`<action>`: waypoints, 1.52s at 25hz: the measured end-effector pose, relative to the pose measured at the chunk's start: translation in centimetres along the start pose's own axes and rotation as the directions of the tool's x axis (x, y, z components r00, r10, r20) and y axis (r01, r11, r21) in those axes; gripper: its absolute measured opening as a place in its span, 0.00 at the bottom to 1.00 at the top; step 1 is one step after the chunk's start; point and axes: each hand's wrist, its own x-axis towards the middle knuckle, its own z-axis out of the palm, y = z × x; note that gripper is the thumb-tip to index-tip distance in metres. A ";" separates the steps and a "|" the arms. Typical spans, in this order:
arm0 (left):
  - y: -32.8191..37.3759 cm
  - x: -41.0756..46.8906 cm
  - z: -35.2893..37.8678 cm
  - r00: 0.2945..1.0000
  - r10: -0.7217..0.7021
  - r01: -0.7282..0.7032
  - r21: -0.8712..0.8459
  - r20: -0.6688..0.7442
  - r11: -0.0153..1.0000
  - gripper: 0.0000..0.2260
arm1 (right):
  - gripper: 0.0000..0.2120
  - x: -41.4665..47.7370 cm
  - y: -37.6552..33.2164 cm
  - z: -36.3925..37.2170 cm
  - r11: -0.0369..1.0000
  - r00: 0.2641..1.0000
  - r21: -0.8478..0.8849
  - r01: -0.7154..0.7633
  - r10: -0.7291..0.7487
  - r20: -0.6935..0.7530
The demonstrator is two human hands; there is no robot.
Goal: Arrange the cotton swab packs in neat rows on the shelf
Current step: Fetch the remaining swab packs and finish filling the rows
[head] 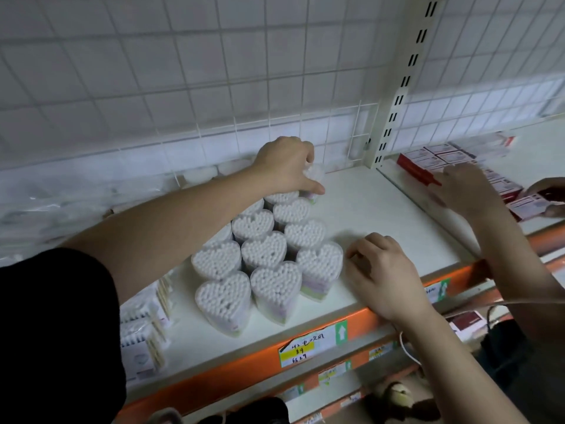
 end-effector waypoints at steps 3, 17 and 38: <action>0.3 0.0 0.1 1.000 0.011 -0.011 0.046 0.002 0.999 0.29 | 0.16 -0.1 0.0 0.0 1.000 1.000 0.000 -0.019 0.019 0.004; -0.1 0.9 0.1 0.994 -0.107 0.108 0.100 -0.013 0.989 0.30 | 0.13 -0.2 -0.4 0.1 0.999 0.999 -0.029 -0.036 0.035 -0.013; 0.6 -21.1 -7.1 0.830 0.132 -0.123 0.053 -0.542 0.991 0.16 | 0.07 -6.8 -14.3 -2.1 0.973 0.927 0.058 0.224 -0.195 -0.320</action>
